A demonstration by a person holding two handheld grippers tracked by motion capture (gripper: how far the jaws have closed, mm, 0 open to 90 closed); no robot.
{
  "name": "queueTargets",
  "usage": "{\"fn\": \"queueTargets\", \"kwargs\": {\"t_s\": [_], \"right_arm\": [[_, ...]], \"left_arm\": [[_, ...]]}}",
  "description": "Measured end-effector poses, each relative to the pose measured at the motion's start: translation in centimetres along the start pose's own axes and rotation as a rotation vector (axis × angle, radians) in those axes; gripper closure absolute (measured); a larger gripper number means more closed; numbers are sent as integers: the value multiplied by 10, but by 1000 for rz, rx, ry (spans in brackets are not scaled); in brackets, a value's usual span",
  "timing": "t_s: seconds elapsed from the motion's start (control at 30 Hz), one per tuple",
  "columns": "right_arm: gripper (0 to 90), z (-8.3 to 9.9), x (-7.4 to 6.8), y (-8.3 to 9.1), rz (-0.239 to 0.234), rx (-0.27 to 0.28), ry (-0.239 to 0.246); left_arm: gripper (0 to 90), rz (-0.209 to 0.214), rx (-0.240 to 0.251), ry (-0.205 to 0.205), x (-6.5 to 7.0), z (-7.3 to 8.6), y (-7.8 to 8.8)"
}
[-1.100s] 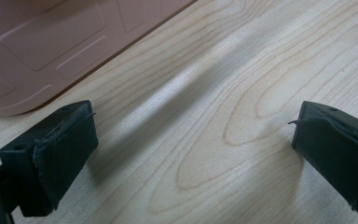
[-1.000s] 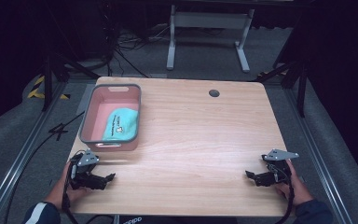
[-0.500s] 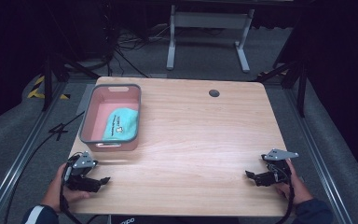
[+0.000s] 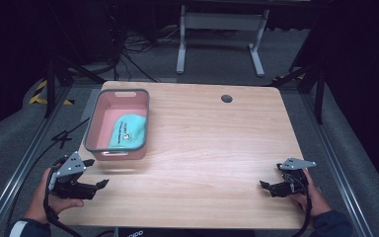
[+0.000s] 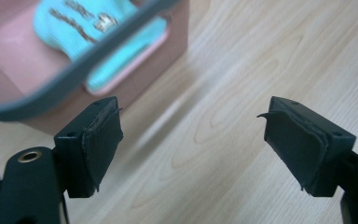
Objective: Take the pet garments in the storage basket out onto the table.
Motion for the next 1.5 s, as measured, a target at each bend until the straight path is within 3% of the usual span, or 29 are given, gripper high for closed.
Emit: {"fn": "queueTargets", "kwargs": {"t_s": [0.27,0.3,0.37,0.5,0.57,0.73,0.77,0.87,0.9,0.97,1.03,1.07,1.1,1.13,1.2,1.23,1.27,1.3,1.37,1.5], "right_arm": [[2,0,0,0,1,0,0],[2,0,0,0,1,0,-1],[2,0,0,0,1,1,0],[2,0,0,0,1,1,0],[3,0,0,0,1,0,0],[3,0,0,0,1,0,-1],[2,0,0,0,1,1,0],[3,0,0,0,0,0,-1],[2,0,0,0,0,0,0],[2,0,0,0,-3,-1,2],[3,0,0,0,-5,0,4],[2,0,0,0,-5,-1,6],[2,0,0,0,-5,0,5],[2,0,0,0,-5,0,6],[3,0,0,0,-5,0,6],[3,0,0,0,-5,-1,7],[3,0,0,0,-5,0,6],[3,0,0,0,-6,0,7],[3,0,-1,0,-8,1,11],[3,0,0,0,-9,1,12]], "left_arm": [[167,-19,19,-14,-15,-47,7],[160,-28,2,-8,-19,-60,4],[155,-26,-3,-11,-22,-66,1],[159,-22,-77,-24,-35,-91,-21],[160,-24,-127,-5,-44,-103,-39],[163,-36,-176,4,-57,-119,-64],[160,-28,-211,7,-63,-125,-75],[177,-31,-236,14,-68,-129,-89],[176,-46,-268,19,-71,-130,-99],[182,-65,-316,51,-75,-131,-112],[182,-75,-335,92,-82,-131,-128],[179,-75,-335,92,-82,-131,-128],[178,-69,-386,109,-84,-130,-140],[185,-69,-386,109,-84,-130,-140],[218,-118,-441,131,-88,-127,-152],[223,-101,-470,153,-90,-125,-159],[181,-89,-500,157,-91,-123,-165],[182,-111,-553,149,-91,-120,-173],[158,-107,-596,150,-90,-115,-183],[86,-94,-603,189,-91,-111,-189]]}}
Point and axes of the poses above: each handheld gripper's, and its own axes: y roughly backward along the jaws, z roughly out of its underside, x roughly to its right, the point moved 3 cm from there along -y, roughly forward along the jaws, and after that the axes turned 8 degrees about y, right-handed, at the moved point
